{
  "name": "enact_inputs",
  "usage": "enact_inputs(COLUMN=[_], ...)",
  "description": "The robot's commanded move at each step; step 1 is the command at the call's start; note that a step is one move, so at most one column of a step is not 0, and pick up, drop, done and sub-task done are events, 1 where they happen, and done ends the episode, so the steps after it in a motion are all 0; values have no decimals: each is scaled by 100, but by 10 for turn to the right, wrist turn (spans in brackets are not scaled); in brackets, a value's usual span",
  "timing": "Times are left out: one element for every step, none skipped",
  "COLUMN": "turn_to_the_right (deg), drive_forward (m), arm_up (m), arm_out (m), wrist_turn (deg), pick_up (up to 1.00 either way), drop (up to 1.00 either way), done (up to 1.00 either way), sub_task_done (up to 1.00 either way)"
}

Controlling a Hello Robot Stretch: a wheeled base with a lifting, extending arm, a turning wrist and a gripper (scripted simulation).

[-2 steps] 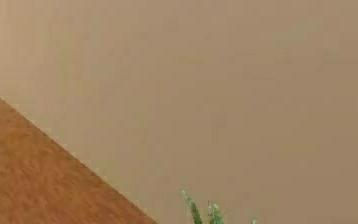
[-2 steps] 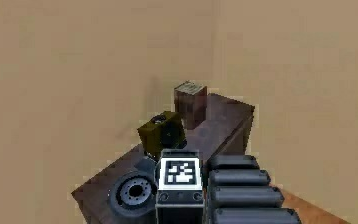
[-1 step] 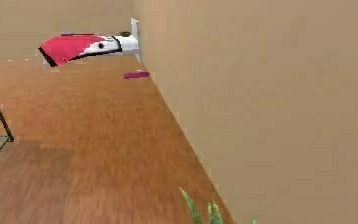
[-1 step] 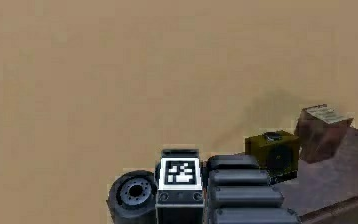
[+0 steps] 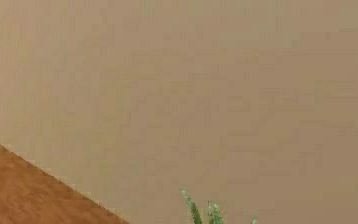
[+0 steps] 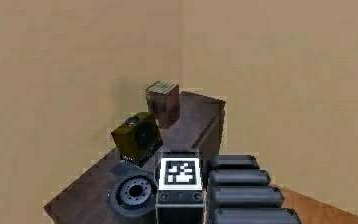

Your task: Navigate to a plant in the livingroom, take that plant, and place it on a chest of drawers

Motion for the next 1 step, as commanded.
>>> enact_inputs(turn_to_the_right=[450], drive_forward=[0], arm_up=[0], arm_out=[0], wrist_turn=[0], pick_up=[0], drop=[0], done=[0], sub_task_done=[0])
